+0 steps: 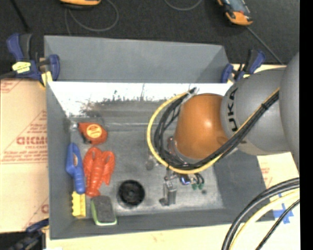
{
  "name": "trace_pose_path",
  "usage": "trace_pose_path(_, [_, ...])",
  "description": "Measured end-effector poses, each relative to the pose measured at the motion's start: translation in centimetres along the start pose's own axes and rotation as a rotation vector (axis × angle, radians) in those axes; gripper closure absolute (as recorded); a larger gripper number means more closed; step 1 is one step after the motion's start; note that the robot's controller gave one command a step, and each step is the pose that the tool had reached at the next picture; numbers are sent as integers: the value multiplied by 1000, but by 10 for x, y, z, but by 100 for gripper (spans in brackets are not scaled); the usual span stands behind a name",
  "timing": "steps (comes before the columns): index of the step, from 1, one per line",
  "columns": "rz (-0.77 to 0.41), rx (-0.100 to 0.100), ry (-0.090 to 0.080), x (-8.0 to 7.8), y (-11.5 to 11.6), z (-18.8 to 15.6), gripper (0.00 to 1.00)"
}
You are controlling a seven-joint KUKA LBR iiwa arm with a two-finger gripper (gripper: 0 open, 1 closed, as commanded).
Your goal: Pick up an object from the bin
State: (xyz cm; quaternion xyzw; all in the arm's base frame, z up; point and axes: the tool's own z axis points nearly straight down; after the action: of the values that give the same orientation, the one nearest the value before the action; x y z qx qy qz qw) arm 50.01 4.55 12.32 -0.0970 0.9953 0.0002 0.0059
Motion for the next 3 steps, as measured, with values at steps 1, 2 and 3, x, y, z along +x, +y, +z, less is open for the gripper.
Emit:
trace_pose_path(1, [-80,-1,8,8,39,42,0])
trace_pose_path(2, [-219,0,-1,3,58,51,0])
trace_pose_path(3, [-117,2,-12,3,88,49,100])
